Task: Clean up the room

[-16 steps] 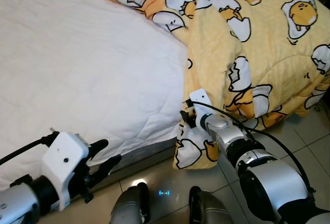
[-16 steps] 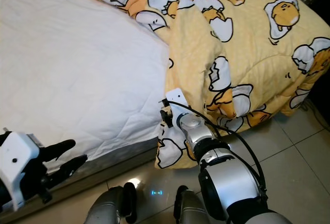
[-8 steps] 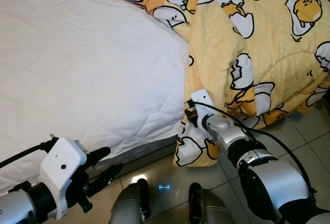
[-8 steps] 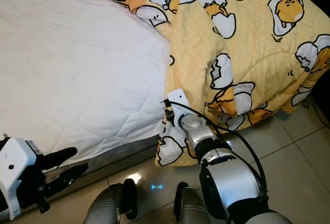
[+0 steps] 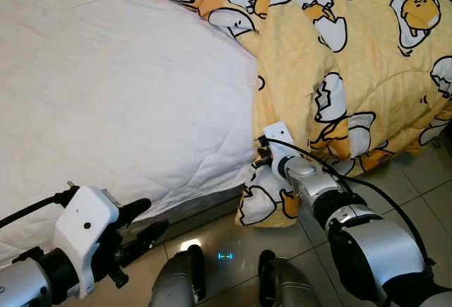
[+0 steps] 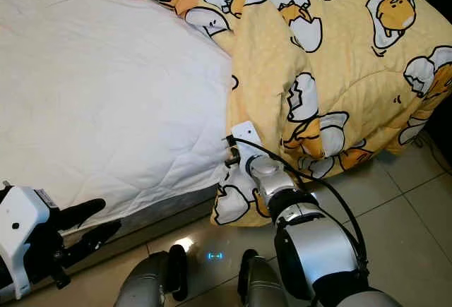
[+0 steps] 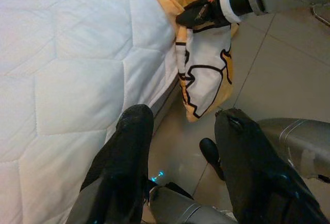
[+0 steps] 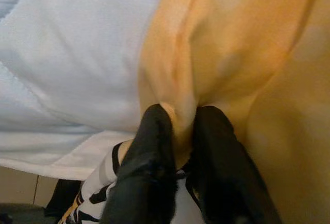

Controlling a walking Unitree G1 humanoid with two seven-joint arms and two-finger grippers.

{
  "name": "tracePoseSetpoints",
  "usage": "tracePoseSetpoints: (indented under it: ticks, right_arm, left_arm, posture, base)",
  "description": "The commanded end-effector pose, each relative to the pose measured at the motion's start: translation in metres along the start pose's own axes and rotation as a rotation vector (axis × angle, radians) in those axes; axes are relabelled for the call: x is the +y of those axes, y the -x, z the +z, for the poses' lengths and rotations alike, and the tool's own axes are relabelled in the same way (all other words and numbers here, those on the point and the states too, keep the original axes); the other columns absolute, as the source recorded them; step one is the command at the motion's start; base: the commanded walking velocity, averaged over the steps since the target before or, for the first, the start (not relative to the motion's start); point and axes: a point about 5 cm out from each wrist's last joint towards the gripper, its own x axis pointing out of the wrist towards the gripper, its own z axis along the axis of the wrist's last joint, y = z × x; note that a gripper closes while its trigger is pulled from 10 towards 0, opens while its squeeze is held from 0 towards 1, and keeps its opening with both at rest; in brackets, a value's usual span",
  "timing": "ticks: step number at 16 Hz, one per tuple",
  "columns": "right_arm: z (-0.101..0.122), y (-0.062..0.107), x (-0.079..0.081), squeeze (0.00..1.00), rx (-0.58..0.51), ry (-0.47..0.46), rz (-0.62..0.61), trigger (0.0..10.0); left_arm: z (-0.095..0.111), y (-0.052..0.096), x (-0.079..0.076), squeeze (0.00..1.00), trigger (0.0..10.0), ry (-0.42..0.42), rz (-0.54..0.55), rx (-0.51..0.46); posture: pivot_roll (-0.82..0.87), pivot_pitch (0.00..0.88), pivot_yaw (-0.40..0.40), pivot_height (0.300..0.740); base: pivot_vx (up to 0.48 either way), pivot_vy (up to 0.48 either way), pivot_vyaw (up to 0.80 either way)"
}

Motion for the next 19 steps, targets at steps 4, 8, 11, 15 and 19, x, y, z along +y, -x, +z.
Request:
tracePoseSetpoints:
  ticks: [4, 8, 11, 15, 19]
  right_arm:
    - [-0.003, 0.002, -0.005, 0.0, 0.0, -0.029, 0.041, 0.0]
    - [-0.012, 0.008, -0.005, 0.0, -0.027, -0.007, 0.255, 0.0]
    - [-0.028, 0.019, 0.002, 0.0, -0.054, 0.008, 0.536, 0.0]
    - [-0.104, 0.073, 0.023, 0.0, 0.1, 0.235, 1.051, 0.0]
    - [-0.149, 0.153, 0.044, 0.0, 0.159, 0.179, 1.29, 0.0]
  left_arm:
    - [0.003, -0.002, -0.006, 0.0, 10.0, -0.009, -0.009, -0.006]
    - [0.005, -0.014, -0.004, 0.0, 10.0, -0.008, -0.013, -0.032]
    - [0.008, -0.024, -0.002, 0.0, 10.0, -0.01, -0.024, -0.055]
    - [0.008, -0.032, -0.004, 0.0, 10.0, -0.003, -0.044, -0.065]
    - [0.009, -0.039, -0.009, 0.0, 10.0, 0.008, -0.069, -0.076]
  posture:
    - [0.19, 0.303, 0.01, 0.74]
    - [0.15, 0.283, 0.011, 0.74]
    - [0.12, 0.272, 0.018, 0.74]
    - [0.09, 0.26, 0.024, 0.74]
    - [0.07, 0.256, 0.032, 0.74]
  base:
    - [0.0, 0.0, 0.0]
    - [0.0, 0.0, 0.0]
    - [0.0, 0.0, 0.0]
    - [0.0, 0.0, 0.0]
    - [0.0, 0.0, 0.0]
